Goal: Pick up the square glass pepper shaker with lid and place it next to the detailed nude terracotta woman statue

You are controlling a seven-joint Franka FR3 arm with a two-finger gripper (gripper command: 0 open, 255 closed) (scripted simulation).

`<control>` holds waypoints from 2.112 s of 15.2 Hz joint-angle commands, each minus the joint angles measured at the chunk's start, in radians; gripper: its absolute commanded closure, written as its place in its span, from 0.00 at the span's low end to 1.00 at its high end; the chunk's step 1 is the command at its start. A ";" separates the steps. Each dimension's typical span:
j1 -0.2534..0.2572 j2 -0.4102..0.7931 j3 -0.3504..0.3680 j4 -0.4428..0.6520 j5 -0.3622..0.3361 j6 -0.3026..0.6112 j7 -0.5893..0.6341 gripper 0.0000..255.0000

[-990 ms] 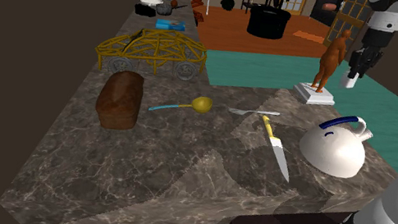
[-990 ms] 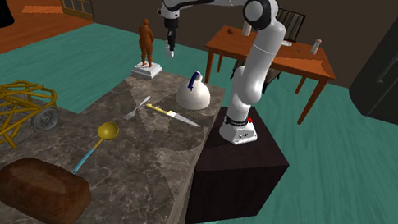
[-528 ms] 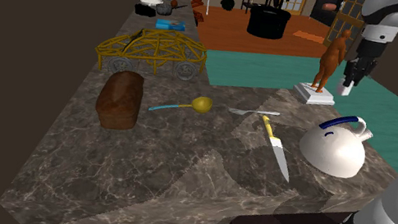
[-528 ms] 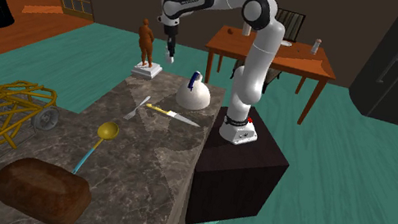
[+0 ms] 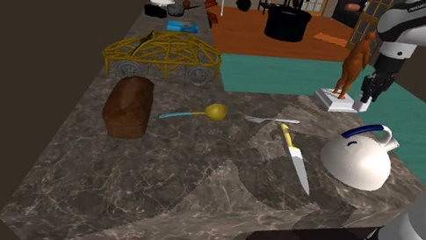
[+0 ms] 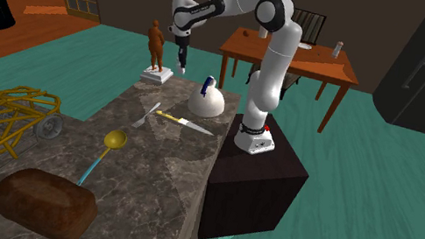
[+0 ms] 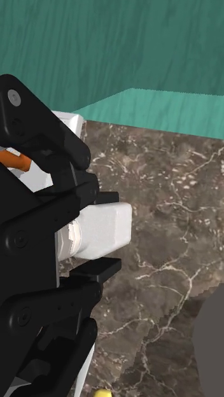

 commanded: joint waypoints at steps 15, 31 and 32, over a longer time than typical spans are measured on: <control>-0.003 0.114 -0.018 -0.108 0.066 0.204 -0.052 1.00; 0.001 0.053 -0.011 -0.029 0.029 0.074 -0.022 0.00; 0.001 0.053 -0.011 -0.029 0.029 0.074 -0.023 0.00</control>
